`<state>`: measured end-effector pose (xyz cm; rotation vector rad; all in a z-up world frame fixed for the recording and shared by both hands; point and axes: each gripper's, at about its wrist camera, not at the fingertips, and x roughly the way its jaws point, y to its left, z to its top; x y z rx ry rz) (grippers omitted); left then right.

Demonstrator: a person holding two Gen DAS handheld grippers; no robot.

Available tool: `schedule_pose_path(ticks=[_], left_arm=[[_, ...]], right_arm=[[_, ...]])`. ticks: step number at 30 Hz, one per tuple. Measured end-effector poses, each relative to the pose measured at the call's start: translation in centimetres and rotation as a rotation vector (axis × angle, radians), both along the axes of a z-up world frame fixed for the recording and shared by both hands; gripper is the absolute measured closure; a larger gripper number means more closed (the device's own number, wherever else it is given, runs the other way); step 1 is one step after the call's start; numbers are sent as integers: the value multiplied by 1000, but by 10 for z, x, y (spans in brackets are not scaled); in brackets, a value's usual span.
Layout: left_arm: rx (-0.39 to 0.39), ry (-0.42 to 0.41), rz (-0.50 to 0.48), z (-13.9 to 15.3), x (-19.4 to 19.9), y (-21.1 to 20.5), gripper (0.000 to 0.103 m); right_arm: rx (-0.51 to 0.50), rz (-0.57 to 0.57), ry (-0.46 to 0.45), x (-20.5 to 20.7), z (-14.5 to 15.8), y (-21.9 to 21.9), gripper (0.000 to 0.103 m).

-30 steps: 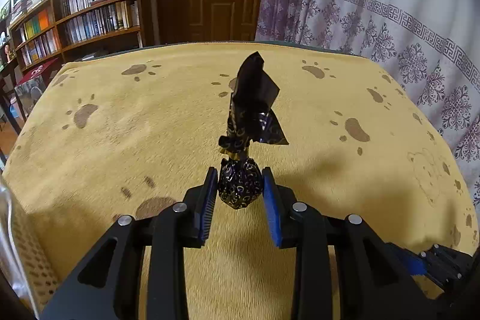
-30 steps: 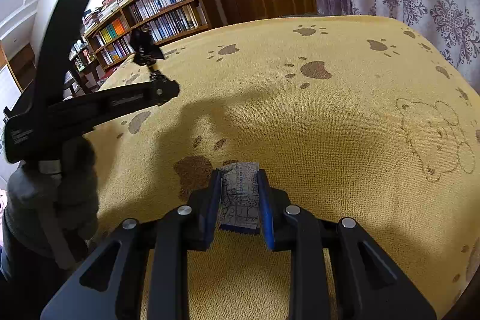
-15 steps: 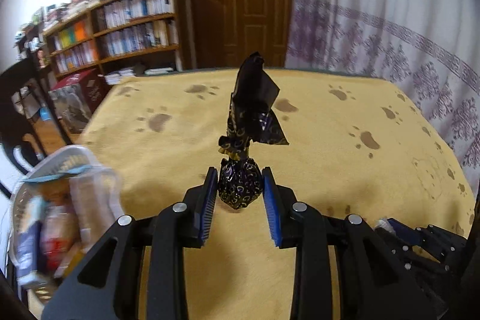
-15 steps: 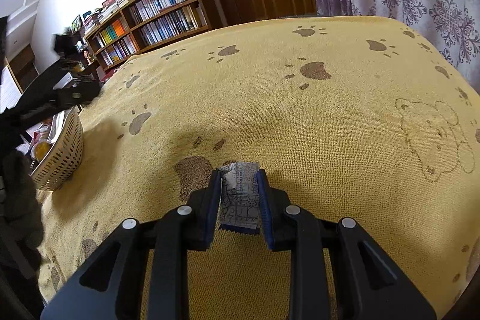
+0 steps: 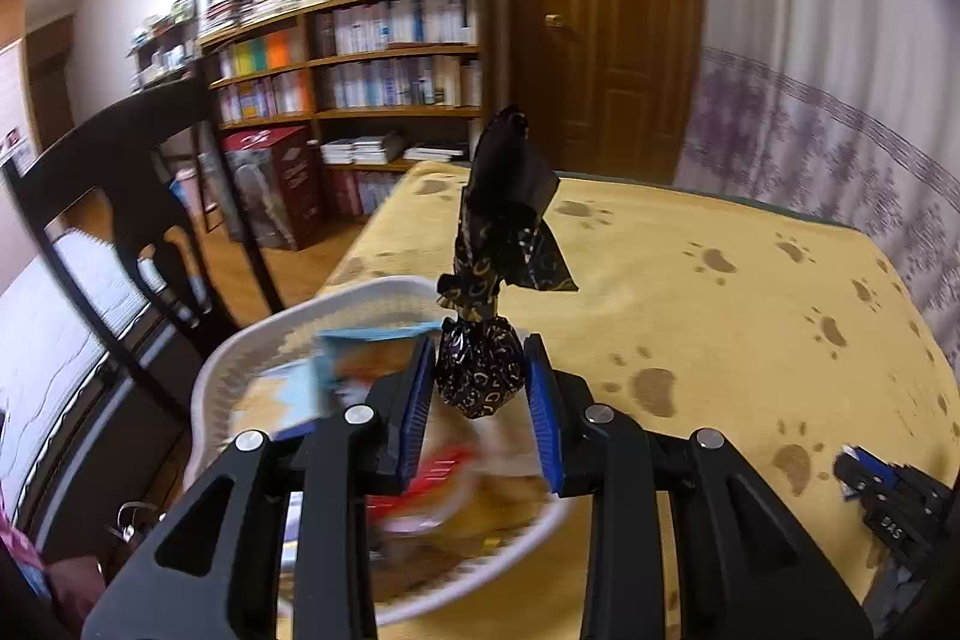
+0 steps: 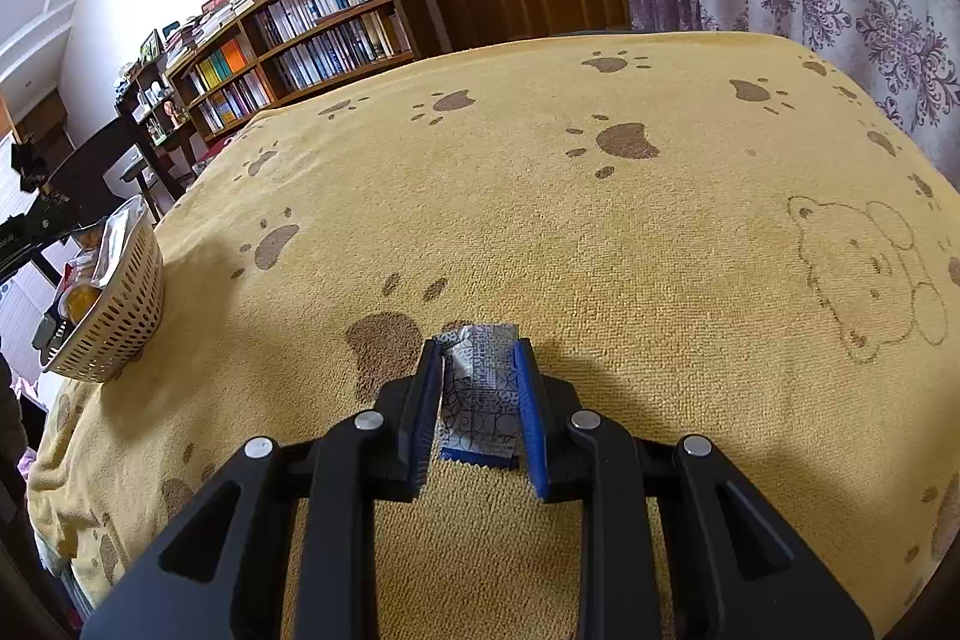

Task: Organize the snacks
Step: 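Carry the dark candy into the basket and open the left tool, then carry the silver foil candy into the basket and open the right tool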

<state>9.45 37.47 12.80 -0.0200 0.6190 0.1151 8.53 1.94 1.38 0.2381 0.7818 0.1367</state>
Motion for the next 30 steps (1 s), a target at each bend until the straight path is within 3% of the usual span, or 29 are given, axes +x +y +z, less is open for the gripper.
schedule_pose_path(ticks=[7,9,11,22,30], left_arm=[[-13,4,87,-4,1,35,70],[-16,7,102,-6,2,42,59],[-19,-2,114,-7,1,47,42],[-65,-30,190,-5,-15,74,33],[-44,-48,207,-3,-34,70,24]], right_arm=[[0,-3,0,0,0,0,78],[0,-3,0,0,0,0,78],[0,-2,0,0,0,0,78],[2,-2,-2,1,0,-1,78],[8,-6,-10,3,0,-4,78]])
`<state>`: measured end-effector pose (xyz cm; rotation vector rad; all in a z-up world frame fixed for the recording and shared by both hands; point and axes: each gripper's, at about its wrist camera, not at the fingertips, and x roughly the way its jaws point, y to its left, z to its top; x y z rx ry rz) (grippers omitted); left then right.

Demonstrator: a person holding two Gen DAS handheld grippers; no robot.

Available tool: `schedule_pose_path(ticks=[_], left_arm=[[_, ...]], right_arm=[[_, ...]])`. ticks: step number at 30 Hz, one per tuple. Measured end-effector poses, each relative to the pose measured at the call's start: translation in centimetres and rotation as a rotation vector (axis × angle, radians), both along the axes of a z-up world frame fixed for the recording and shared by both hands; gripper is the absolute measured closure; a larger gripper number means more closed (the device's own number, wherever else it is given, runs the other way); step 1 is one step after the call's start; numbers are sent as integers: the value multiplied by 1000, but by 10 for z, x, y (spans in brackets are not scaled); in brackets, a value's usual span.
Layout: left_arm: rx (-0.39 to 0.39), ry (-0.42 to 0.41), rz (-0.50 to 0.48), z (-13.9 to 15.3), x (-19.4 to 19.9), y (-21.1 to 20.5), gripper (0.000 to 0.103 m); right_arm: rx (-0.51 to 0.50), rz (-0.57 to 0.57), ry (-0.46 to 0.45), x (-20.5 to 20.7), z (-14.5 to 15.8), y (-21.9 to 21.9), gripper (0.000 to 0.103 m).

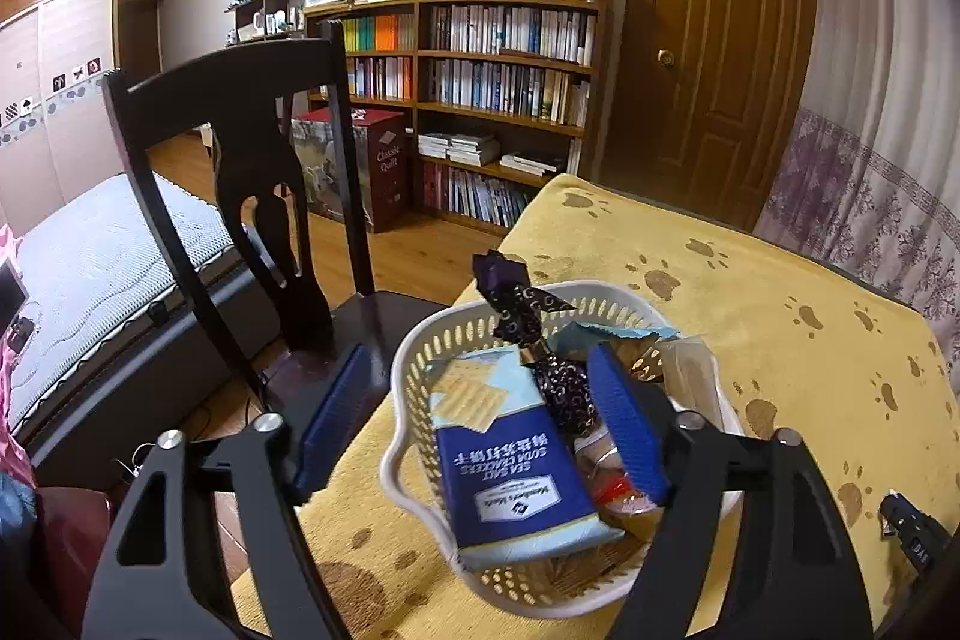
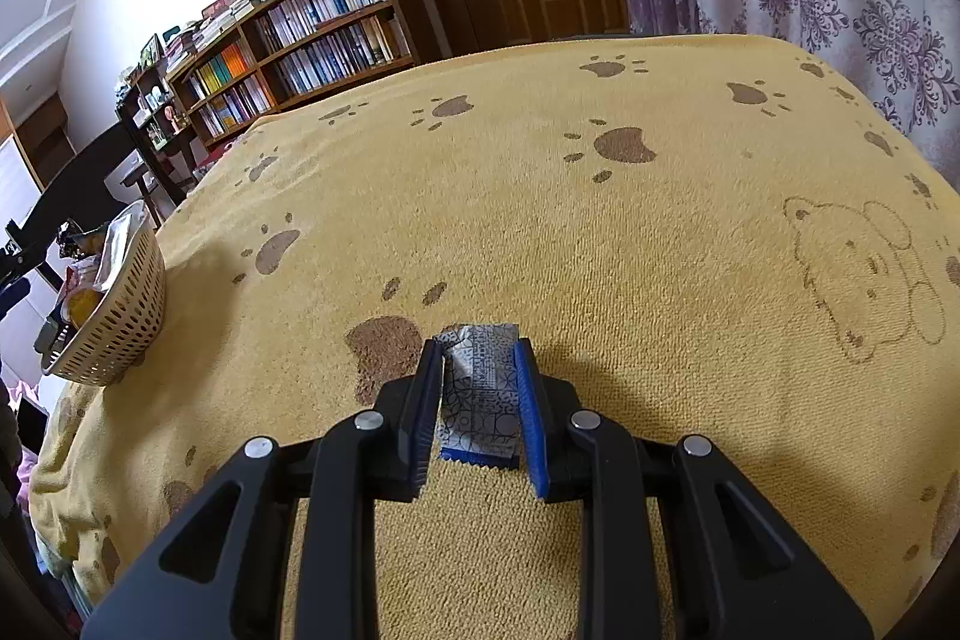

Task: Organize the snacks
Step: 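Carry the silver foil candy into the basket and open the right tool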

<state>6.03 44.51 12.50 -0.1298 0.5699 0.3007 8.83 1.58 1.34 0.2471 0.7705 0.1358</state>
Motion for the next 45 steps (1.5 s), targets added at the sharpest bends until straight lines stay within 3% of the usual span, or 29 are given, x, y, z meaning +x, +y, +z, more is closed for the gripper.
schedule_pose_path(ticks=[8,21,36,45], left_arm=[[62,-26,13,4,-18,-4,10],[39,-48,-19,5,-31,-5,10],[40,-55,38,2,-46,36,9],[14,-49,46,-3,-48,51,9]], right_arm=[[63,7,-9,-7,8,1,78],[60,39,-26,-20,24,23,78],[69,358,-120,3,91,169,78],[55,465,-141,19,109,236,78]])
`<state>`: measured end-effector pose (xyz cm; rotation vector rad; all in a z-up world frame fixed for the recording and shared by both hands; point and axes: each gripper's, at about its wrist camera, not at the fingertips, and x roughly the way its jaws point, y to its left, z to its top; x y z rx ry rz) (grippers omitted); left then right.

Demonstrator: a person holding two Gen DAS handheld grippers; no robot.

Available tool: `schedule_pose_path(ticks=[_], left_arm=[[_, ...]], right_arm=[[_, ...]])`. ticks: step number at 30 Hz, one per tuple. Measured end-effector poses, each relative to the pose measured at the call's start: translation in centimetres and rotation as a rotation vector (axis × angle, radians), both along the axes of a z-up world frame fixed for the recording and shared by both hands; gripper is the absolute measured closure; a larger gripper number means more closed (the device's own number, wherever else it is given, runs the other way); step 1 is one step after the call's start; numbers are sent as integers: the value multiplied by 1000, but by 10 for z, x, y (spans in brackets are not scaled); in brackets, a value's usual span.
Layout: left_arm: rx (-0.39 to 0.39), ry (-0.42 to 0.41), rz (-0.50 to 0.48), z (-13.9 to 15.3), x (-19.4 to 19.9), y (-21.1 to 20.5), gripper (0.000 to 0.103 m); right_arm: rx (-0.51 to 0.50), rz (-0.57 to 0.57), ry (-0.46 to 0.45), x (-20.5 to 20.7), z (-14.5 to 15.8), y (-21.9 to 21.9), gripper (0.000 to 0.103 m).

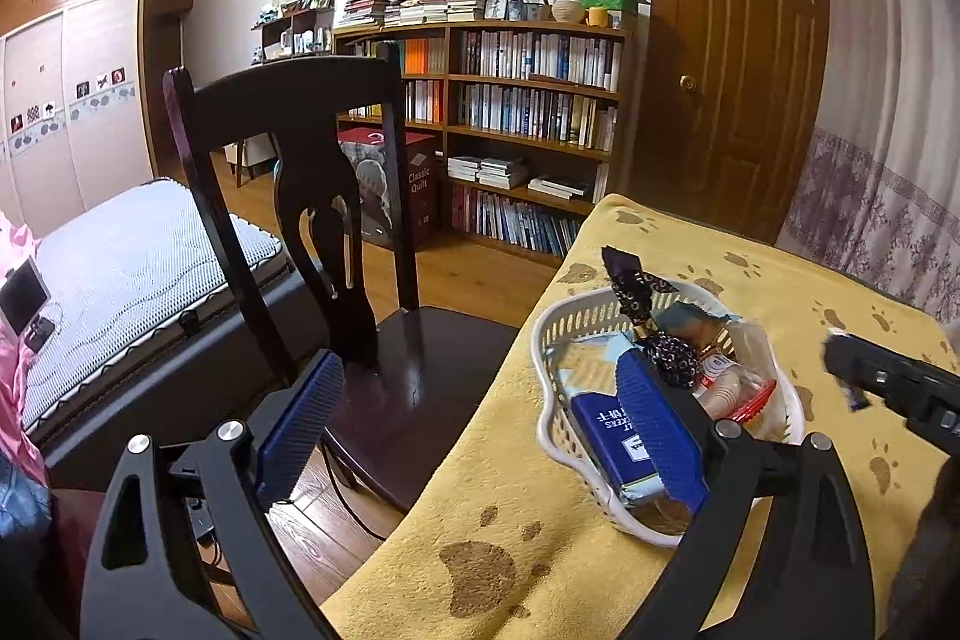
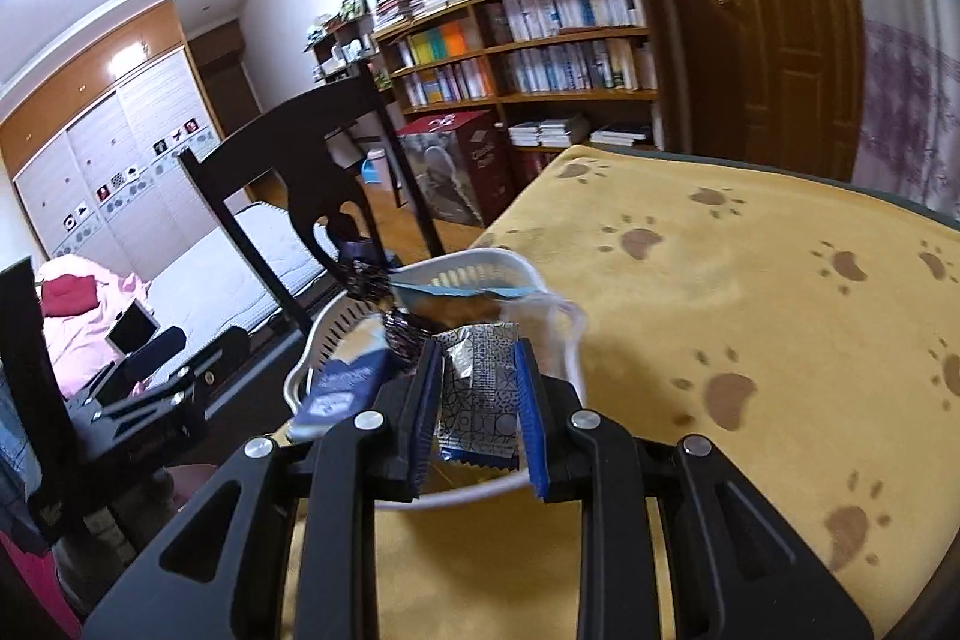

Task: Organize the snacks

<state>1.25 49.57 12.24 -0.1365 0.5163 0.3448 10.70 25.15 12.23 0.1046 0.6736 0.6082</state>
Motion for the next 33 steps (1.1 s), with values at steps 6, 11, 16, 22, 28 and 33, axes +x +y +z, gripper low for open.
schedule_pose_path(ticks=[6,11,16,22,28,33], left_arm=[[-15,4,0,-1,1,4,9],[-12,14,-10,-4,4,3,9],[-5,14,-18,-4,5,-2,5],[2,18,-33,-4,6,-9,5],[14,11,-43,-2,3,-17,3],[37,15,-47,-2,1,-25,3]], right_arm=[[-27,24,19,12,-9,26,78],[-45,23,20,26,-9,41,78],[-48,11,28,38,-13,43,69],[7,-24,27,33,-13,17,64],[-26,-80,21,16,-22,-3,49],[-71,-86,33,-2,-37,-12,34]])
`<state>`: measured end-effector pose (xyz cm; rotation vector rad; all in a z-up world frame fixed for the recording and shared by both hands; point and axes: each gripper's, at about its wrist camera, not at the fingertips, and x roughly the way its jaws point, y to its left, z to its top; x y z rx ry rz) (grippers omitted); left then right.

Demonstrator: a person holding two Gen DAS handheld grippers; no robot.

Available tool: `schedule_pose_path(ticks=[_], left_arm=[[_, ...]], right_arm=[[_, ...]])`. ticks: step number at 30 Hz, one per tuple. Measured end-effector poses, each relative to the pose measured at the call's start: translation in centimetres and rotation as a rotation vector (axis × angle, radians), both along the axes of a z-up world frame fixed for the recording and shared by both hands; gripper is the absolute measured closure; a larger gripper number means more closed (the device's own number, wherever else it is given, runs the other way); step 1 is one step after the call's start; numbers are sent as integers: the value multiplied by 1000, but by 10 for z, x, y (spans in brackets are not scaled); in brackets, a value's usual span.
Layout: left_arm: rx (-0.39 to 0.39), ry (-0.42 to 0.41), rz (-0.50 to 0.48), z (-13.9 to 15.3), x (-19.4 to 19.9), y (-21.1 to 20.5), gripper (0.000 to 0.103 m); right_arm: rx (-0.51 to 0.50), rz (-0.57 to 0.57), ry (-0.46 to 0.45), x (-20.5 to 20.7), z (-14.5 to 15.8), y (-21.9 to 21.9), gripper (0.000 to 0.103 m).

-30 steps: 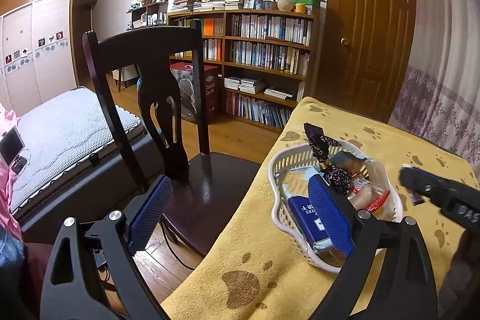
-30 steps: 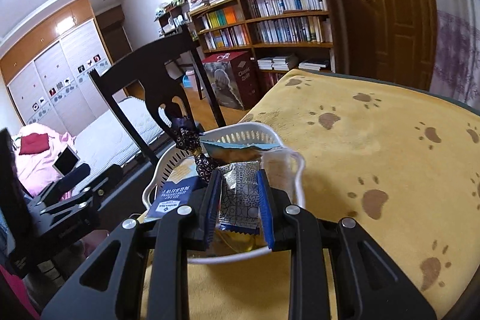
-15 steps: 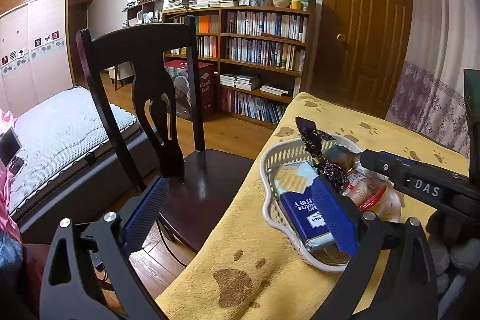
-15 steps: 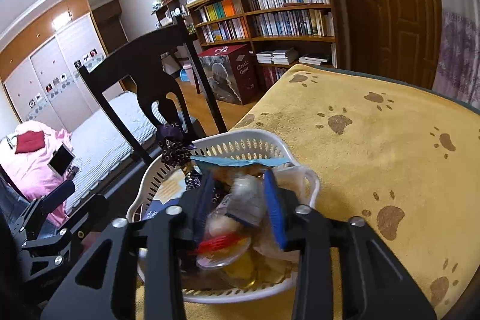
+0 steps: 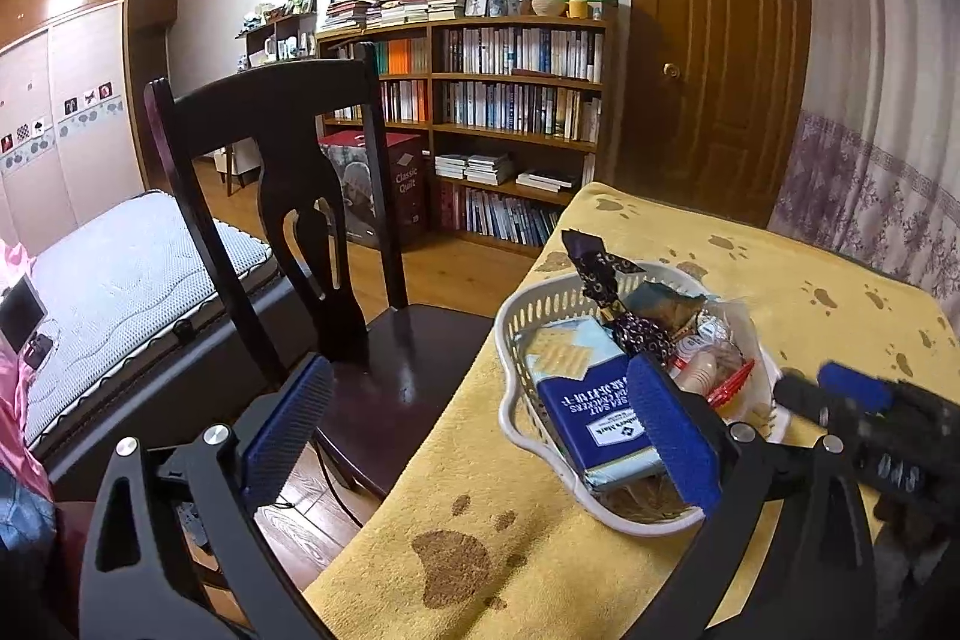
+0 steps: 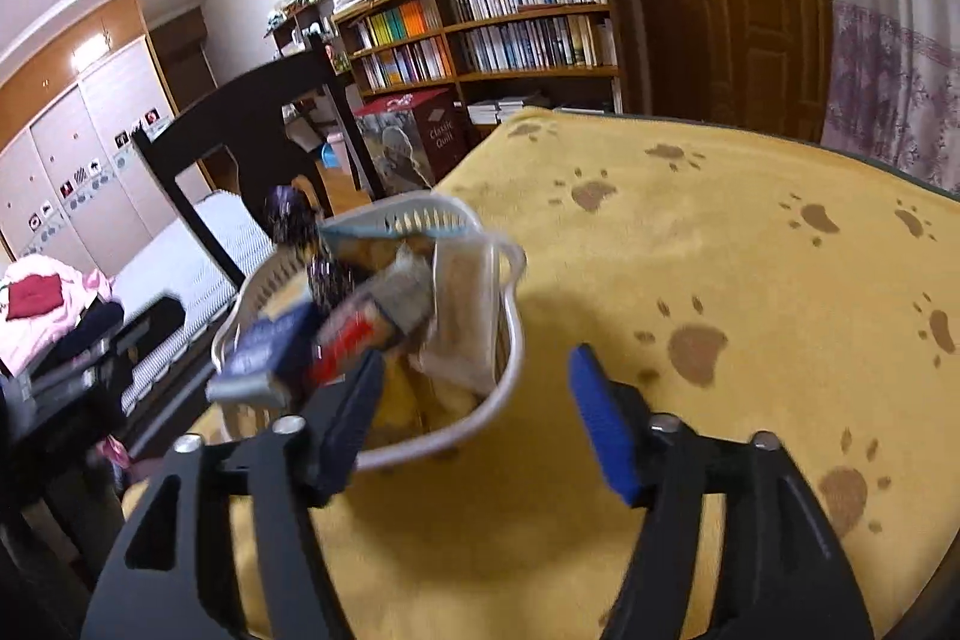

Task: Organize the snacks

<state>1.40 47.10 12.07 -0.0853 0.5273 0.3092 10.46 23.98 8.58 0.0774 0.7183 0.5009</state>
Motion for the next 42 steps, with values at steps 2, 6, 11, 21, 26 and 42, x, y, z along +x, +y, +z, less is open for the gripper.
schedule_pose_path(ticks=[2,6,11,21,26,42], left_arm=[[4,-1,-7,0,-2,-4,3],[45,-1,-7,2,-6,-14,3],[95,-12,0,7,-11,-25,3],[111,10,18,9,-12,-28,3],[118,10,30,9,-13,-27,3],[189,14,42,4,-9,-34,3]], right_arm=[[-21,9,-2,-8,-2,-1,32],[-64,7,-48,-24,4,-1,21],[-124,10,-104,-38,13,8,14],[-135,-51,-105,-47,21,7,5],[-135,-69,-104,-47,21,7,5],[-240,-45,-150,-54,22,27,5]])
